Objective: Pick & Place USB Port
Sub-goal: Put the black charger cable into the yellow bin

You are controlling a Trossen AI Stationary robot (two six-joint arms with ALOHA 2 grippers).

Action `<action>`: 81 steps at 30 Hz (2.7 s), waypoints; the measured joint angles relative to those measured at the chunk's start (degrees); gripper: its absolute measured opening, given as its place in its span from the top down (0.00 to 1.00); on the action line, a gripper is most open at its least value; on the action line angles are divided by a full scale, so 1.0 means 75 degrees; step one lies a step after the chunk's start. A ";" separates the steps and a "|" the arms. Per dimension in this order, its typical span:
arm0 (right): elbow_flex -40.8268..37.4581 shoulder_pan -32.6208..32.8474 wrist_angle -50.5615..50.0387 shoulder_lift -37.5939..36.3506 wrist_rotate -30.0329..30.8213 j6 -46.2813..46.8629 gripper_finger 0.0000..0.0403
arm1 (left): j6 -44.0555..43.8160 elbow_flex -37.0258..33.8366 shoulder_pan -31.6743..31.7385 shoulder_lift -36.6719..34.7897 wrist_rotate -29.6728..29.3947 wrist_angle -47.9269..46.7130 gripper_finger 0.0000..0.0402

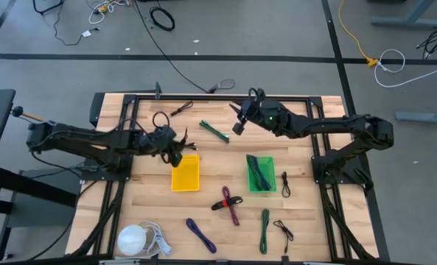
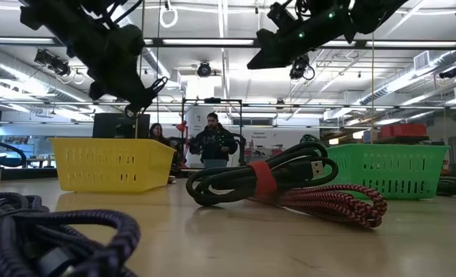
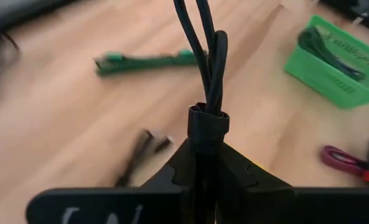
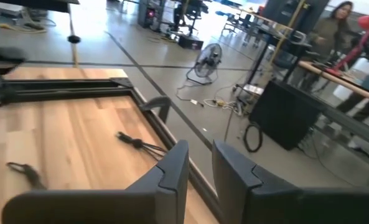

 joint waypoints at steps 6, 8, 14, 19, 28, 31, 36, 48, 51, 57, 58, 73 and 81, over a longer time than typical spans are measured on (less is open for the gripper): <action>-0.0001 -0.0403 -0.0083 0.0000 0.0003 -0.0018 0.82 | -0.1447 0.0000 -0.0677 0.0003 0.0411 -0.0495 0.92; -0.0001 -0.0505 -0.0133 0.0000 0.0000 -0.0019 0.82 | -0.2074 0.0000 -0.0958 0.0003 0.0409 -0.0804 0.92; 0.0000 -0.0748 -0.0190 0.0002 -0.0587 -0.0021 0.82 | -0.3868 0.0000 -0.1872 0.0365 0.0080 -0.1088 0.92; 0.0000 -0.0898 -0.0159 0.0001 -0.0796 -0.0021 0.82 | -0.5072 0.0000 -0.2332 0.0922 0.0043 -0.0883 0.92; 0.0000 -0.0972 -0.0163 0.0003 -0.0799 -0.0087 0.82 | -0.5796 0.0000 -0.2448 0.1965 0.0210 0.0132 0.92; 0.0001 -0.0972 -0.0169 0.0003 -0.0801 -0.0109 0.82 | -0.5807 0.0000 -0.2451 0.2201 0.0257 0.0279 0.92; 0.0001 -0.0975 -0.0224 0.0003 -0.0800 -0.0226 0.82 | -0.5787 0.0000 -0.2448 0.2366 0.0349 0.0255 0.91; 0.0001 -0.0986 -0.0246 0.0003 -0.0801 -0.0228 0.82 | -0.5356 0.0000 -0.2445 0.2366 0.0289 0.0275 0.63; 0.0001 -0.0986 -0.0275 0.0003 -0.0801 -0.0228 0.82 | -0.4826 0.0000 -0.2431 0.2351 0.0138 0.0345 0.63; 0.0001 -0.0989 -0.0285 0.0003 -0.0801 -0.0223 0.82 | -0.4068 0.0009 -0.2172 0.1971 -0.0075 0.0301 0.65; 0.0001 -0.0989 -0.0287 0.0003 -0.0802 -0.0201 0.82 | -0.3837 0.0009 -0.2087 0.1858 -0.0106 0.0289 0.66; 0.0001 -0.0980 -0.0420 0.0003 -0.1538 0.0180 0.82 | 0.0316 0.0020 0.0282 0.0938 -0.0984 -0.0916 0.71; -0.0062 -0.0712 -0.0495 0.0006 -0.2454 0.0372 0.82 | 0.2171 0.0020 0.2088 0.0941 -0.1009 -0.0782 0.71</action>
